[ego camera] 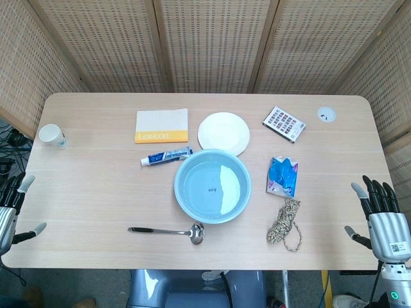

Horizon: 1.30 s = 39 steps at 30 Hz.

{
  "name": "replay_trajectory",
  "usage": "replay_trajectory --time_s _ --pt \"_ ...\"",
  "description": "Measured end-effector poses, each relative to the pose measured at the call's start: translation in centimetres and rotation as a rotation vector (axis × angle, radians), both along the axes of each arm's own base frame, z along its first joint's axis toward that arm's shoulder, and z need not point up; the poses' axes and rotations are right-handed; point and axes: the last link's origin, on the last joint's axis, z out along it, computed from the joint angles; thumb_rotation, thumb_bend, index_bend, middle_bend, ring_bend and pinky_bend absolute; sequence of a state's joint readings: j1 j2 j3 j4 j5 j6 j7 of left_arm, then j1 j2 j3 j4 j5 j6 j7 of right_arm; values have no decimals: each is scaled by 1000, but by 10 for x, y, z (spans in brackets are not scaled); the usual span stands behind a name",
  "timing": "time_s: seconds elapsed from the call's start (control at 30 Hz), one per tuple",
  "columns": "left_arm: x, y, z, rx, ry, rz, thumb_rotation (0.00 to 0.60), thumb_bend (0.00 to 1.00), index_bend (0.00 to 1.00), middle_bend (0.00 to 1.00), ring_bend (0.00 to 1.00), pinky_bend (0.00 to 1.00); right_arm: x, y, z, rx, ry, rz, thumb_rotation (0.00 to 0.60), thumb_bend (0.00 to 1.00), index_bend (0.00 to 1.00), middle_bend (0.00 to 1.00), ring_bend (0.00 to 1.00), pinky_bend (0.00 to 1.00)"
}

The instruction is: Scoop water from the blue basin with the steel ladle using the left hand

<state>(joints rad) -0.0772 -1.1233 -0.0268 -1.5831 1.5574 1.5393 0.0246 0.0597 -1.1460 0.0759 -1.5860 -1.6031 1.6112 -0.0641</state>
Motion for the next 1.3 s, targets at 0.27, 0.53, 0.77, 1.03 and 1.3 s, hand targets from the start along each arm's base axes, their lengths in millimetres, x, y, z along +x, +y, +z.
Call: replay_trajectory --time_s 0.27,0.53,0.77,1.03,1.3 --pt "-1 1 0 -14 0 12 600 0 0 0 0 0 1 0 -2 2 1 1 600 0 0 0 0 0" --pt "7 10 -17 -59 -12 -24 600 0 0 754 876 903 -1 -1 -2 4 8 -13 600 0 0 0 0 0" --pt "29 24 -60 -198 -29 -90 600 0 43 885 989 1000 -4 -4 -7 17 35 -24 600 0 0 0 0 0" --pt "66 36 -113 -369 33 -135 600 1 314 904 1000 1000 -6 -6 -10 24 46 -37 600 0 0 0 0 0" --pt "87 43 -151 -468 50 -100 600 182 429 905 1000 1000 -9 -7 -12 34 51 -49 600 0 0 0 0 0"
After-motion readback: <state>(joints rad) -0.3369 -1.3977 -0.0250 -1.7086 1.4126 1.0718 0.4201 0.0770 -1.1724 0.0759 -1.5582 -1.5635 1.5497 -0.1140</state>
